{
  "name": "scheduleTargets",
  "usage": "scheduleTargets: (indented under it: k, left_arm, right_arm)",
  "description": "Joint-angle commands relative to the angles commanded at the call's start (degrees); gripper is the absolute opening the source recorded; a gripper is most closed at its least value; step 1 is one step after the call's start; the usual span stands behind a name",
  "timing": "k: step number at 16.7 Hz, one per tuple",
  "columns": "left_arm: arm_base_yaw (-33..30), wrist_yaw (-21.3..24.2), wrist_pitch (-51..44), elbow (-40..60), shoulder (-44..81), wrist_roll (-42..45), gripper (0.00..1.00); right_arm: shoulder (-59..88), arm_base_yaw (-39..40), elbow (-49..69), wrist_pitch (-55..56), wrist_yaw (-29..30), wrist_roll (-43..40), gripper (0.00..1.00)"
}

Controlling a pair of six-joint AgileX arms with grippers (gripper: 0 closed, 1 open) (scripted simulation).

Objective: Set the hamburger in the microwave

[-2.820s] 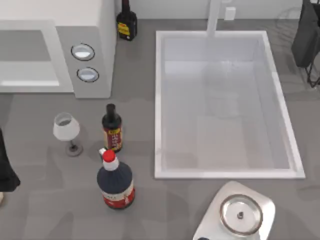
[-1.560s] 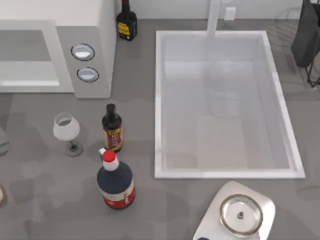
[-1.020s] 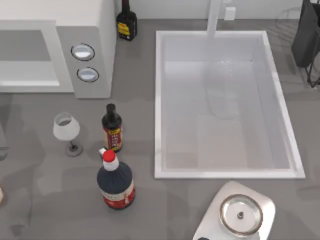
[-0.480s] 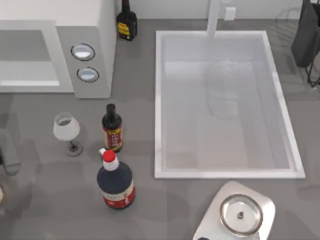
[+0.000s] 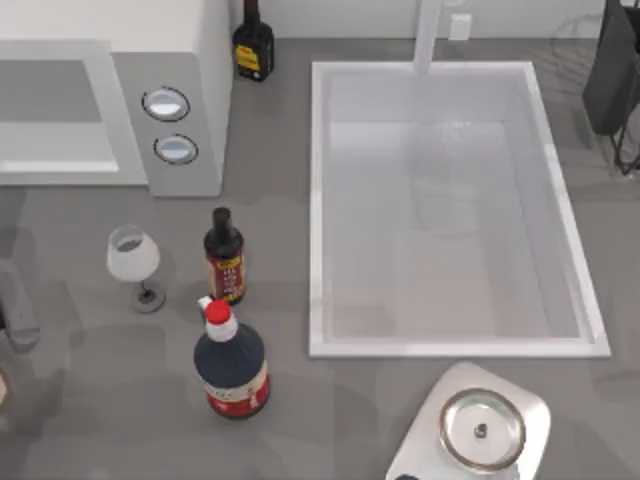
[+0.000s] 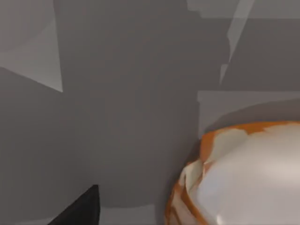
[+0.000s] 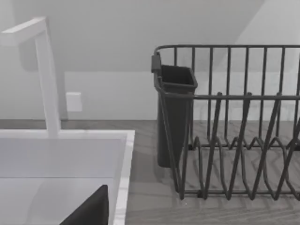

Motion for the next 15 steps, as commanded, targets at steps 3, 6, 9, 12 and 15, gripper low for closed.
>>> scheduleTargets:
  k: [3,6,9,12,15]
  left_arm:
    - [0.0,0.0,0.0,0.0,0.0,0.0,0.7]
    - [0.0,0.0,0.0,0.0,0.0,0.0,0.47]
    - [0.0,0.0,0.0,0.0,0.0,0.0,0.25]
    - [0.0,0.0,0.0,0.0,0.0,0.0,0.02]
    - [0.0,0.0,0.0,0.0,0.0,0.0,0.0]
  right_arm:
    - [0.0,0.0,0.0,0.0,0.0,0.0,1.0]
    - [0.0,0.0,0.0,0.0,0.0,0.0,1.0]
    - [0.0,0.0,0.0,0.0,0.0,0.0,1.0]
    - [0.0,0.0,0.0,0.0,0.0,0.0,1.0]
    - [0.0,0.0,0.0,0.0,0.0,0.0,1.0]
